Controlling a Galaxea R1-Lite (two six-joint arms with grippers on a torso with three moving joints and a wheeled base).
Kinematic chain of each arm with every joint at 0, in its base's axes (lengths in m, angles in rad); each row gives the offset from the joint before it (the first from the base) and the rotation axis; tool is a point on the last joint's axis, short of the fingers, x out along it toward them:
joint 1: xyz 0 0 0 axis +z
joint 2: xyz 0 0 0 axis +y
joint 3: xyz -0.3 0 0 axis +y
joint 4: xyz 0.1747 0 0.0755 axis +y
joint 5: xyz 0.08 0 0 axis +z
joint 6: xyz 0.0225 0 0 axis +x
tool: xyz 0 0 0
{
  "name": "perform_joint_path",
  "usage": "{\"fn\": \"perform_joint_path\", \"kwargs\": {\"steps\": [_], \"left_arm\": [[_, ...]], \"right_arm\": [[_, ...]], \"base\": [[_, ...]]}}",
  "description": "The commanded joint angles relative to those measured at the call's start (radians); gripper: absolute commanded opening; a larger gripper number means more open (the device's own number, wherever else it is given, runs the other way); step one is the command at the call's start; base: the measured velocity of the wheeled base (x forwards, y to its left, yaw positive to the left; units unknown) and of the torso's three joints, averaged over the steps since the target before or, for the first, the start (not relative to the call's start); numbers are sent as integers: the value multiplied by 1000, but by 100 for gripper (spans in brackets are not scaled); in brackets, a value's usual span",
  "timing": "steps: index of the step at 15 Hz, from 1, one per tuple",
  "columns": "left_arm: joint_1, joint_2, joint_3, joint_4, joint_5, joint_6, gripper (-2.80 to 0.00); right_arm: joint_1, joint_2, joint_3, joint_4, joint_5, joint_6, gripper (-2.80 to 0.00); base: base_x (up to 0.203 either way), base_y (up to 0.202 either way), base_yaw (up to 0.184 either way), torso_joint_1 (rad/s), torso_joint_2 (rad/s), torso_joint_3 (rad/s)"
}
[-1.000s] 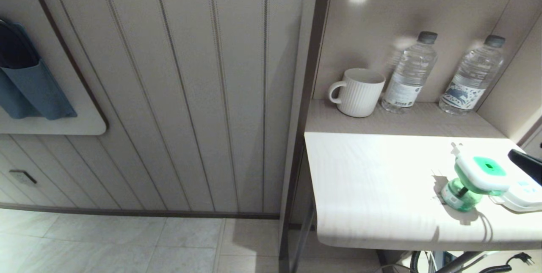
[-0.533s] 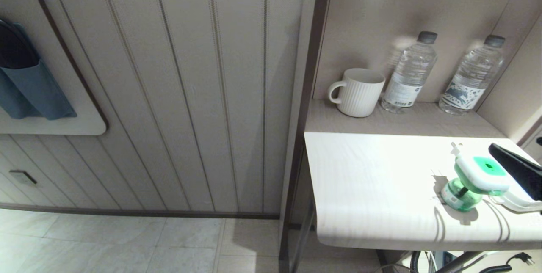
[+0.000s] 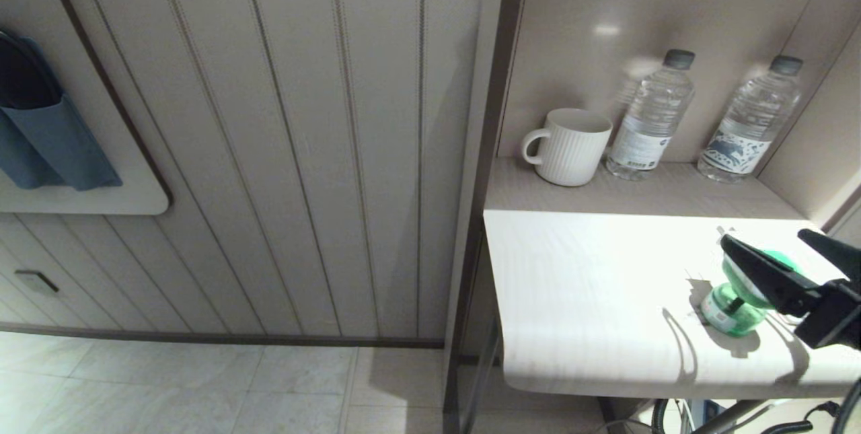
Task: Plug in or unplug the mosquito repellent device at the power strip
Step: Pick up the mosquito repellent liquid
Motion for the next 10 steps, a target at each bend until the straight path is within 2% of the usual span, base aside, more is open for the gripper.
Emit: {"fn": "perform_joint_path", "kwargs": {"steps": [1, 10], "left_arm": [[0, 1, 0, -1, 0, 0, -280], [0, 1, 0, -1, 0, 0, -280]], "right_arm": [[23, 16, 7, -5, 0, 1, 0], [30, 63, 26, -32, 0, 2, 0]], "base": [[0, 0, 0, 0, 0, 0], [0, 0, 0, 0, 0, 0]]}}
